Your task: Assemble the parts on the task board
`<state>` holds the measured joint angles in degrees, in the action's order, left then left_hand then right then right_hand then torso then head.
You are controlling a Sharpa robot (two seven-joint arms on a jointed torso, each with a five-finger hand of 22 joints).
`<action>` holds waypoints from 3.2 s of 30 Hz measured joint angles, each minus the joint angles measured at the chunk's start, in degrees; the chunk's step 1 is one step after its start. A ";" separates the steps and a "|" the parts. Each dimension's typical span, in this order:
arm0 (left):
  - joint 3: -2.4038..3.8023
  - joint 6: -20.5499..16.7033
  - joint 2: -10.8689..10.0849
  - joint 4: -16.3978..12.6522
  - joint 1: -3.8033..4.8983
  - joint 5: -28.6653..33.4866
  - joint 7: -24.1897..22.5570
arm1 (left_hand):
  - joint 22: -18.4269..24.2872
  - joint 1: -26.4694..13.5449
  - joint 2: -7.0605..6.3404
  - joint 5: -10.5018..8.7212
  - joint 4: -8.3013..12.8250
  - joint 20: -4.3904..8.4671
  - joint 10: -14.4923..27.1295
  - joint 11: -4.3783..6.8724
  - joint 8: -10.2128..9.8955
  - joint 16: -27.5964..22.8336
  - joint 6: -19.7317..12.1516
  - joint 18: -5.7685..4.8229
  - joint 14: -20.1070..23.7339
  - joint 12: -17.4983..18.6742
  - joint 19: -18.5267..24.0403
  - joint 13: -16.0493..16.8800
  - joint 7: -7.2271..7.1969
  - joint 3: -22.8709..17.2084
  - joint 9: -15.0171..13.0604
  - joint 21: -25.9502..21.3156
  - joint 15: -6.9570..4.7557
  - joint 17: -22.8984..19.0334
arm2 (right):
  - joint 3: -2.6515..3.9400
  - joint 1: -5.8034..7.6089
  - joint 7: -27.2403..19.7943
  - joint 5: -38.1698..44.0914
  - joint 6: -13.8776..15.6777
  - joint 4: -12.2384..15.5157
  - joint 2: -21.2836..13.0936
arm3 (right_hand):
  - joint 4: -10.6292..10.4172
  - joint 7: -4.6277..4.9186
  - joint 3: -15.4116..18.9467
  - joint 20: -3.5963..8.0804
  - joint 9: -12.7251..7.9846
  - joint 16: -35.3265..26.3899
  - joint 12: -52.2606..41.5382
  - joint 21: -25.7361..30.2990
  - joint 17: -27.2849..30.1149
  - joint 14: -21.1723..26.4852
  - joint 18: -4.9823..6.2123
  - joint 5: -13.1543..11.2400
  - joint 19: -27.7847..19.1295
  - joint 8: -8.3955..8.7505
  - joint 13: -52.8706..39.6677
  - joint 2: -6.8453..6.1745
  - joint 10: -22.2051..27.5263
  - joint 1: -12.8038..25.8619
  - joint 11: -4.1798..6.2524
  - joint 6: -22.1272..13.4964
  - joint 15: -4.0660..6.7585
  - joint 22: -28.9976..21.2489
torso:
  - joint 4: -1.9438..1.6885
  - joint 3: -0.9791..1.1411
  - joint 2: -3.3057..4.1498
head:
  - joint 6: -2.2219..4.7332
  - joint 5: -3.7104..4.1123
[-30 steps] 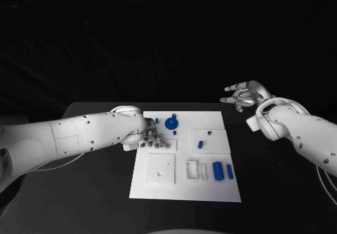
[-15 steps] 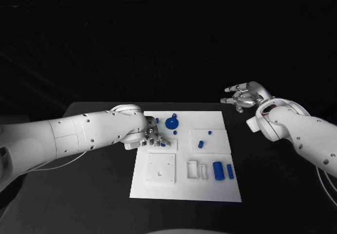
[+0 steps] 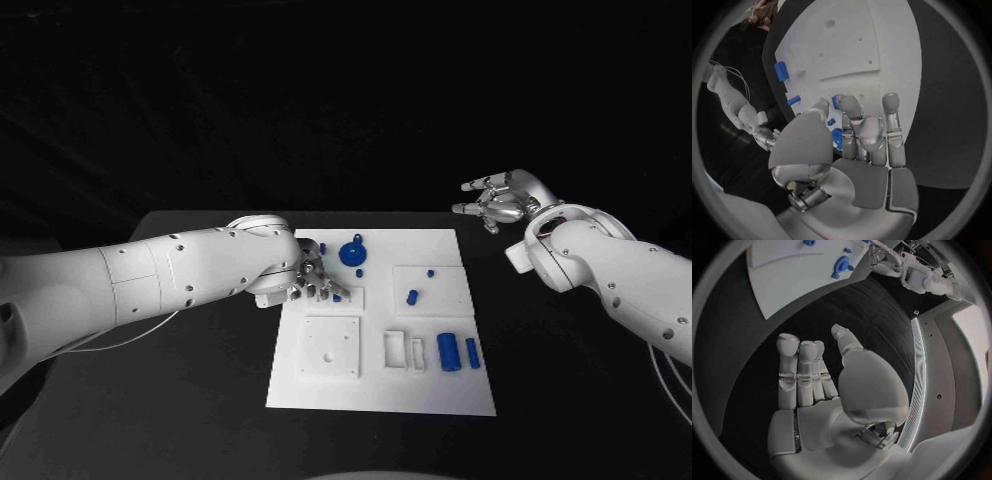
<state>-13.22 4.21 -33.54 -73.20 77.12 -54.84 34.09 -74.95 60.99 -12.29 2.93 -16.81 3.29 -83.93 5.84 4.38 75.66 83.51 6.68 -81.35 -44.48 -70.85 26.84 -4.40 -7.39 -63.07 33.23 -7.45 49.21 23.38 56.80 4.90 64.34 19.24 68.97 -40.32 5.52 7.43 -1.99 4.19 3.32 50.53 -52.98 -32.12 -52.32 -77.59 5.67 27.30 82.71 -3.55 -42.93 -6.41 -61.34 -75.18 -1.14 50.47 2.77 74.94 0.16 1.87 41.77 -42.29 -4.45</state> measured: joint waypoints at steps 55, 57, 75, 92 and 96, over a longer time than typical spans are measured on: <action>4.68 8.36 13.80 35.19 3.37 3.56 -7.01 | 0.02 3.05 3.88 7.00 6.09 3.47 -0.12 -3.17 4.83 -4.89 -18.05 -4.94 5.72 6.77 -0.42 3.53 6.10 -0.72 42.03 -8.03 1.64 -14.27 | 0.02 -0.11 -0.87 -1.21 0.35 0.64 0.27 | -2.60 -0.20 0.70 -0.21 0.00 0.00 0.00 0.85 0.17 0.00 -0.01 2.22 0.21 0.00 0.28 -0.07 0.00 0.68 0.00 -0.20 0.00 -0.02 | 1.30 -0.53 2.59 | 6.07 -1.94; 4.65 8.56 14.00 35.65 3.15 3.55 -7.22 | 0.02 3.04 3.87 7.00 5.79 3.48 -0.11 -3.17 6.94 -4.19 -19.45 -4.94 5.82 6.14 -0.41 3.78 5.93 -1.01 38.46 -7.70 1.51 -13.67 | 0.02 -0.11 -0.87 -1.21 0.35 0.70 0.27 | -2.60 -0.20 0.70 -0.21 0.00 0.00 0.00 0.86 0.17 0.00 -0.01 2.22 0.21 0.00 0.31 -0.07 0.00 0.68 0.00 -0.20 0.00 -0.02 | 1.43 -0.54 2.76 | 6.13 -1.97; 4.55 9.25 13.86 36.24 2.71 4.45 -8.19 | 0.04 2.18 1.44 4.05 0.47 3.89 -0.10 -2.76 9.98 -2.70 -20.49 -4.94 5.61 5.33 0.00 3.89 5.31 3.47 24.35 -5.73 1.31 -12.25 | 0.06 -0.10 -0.95 1.00 0.41 0.95 0.19 | 1.53 -0.20 -1.52 -0.21 0.00 -0.22 0.28 1.08 0.16 0.00 -0.01 1.11 0.20 0.00 0.57 0.09 0.00 -0.07 0.00 -0.20 0.00 -0.02 | 1.86 -0.47 3.11 | 6.05 -1.80; 4.49 9.59 12.71 35.64 2.83 2.94 -8.10 | 0.00 2.34 1.59 4.37 0.63 3.88 -0.10 -2.77 9.46 -2.43 -20.45 -4.94 5.41 5.33 0.00 3.82 5.30 3.31 23.17 -5.73 1.11 -12.11 | 0.07 -0.10 -0.91 2.58 0.45 0.77 -0.08 | 0.87 -0.20 -0.87 -0.20 0.00 -0.22 0.28 1.07 0.16 0.00 -0.02 1.17 0.20 0.00 0.56 0.00 0.00 0.46 0.00 -0.20 0.00 -0.03 | 1.64 -0.66 3.21 | 6.28 -1.37; 4.50 10.16 12.48 35.36 2.86 3.12 -8.08 | 0.00 2.75 2.52 4.61 1.47 3.88 -0.10 -2.77 9.21 -2.43 -20.26 -4.93 5.41 5.09 0.00 3.81 5.11 2.97 23.15 -5.48 1.11 -11.94 | 0.07 -0.10 -0.89 2.61 0.46 0.67 -0.05 | 0.64 -0.20 -0.63 -0.20 0.00 -0.22 0.28 1.07 0.16 0.00 -0.01 1.38 0.20 0.00 0.56 0.00 0.00 0.46 0.00 -0.20 0.00 -0.03 | 1.58 -0.73 3.21 | 6.32 -1.31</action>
<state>-8.72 14.37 -21.06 -37.85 79.99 -51.72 26.01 -74.94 63.74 -9.77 7.54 -15.34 7.17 -84.03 3.08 13.58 73.22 63.25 1.74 -75.94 -39.39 -70.85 30.65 0.71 -4.42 -39.92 27.74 -6.35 37.28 23.45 56.71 4.01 66.95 19.69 69.64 -40.37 6.16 7.23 -2.62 3.99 3.32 50.30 -52.70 -31.05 -52.16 -77.59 5.65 28.68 82.91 -3.55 -42.37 -6.41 -61.34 -74.72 -1.14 50.27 2.77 74.91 1.74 1.14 44.98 -35.96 -5.77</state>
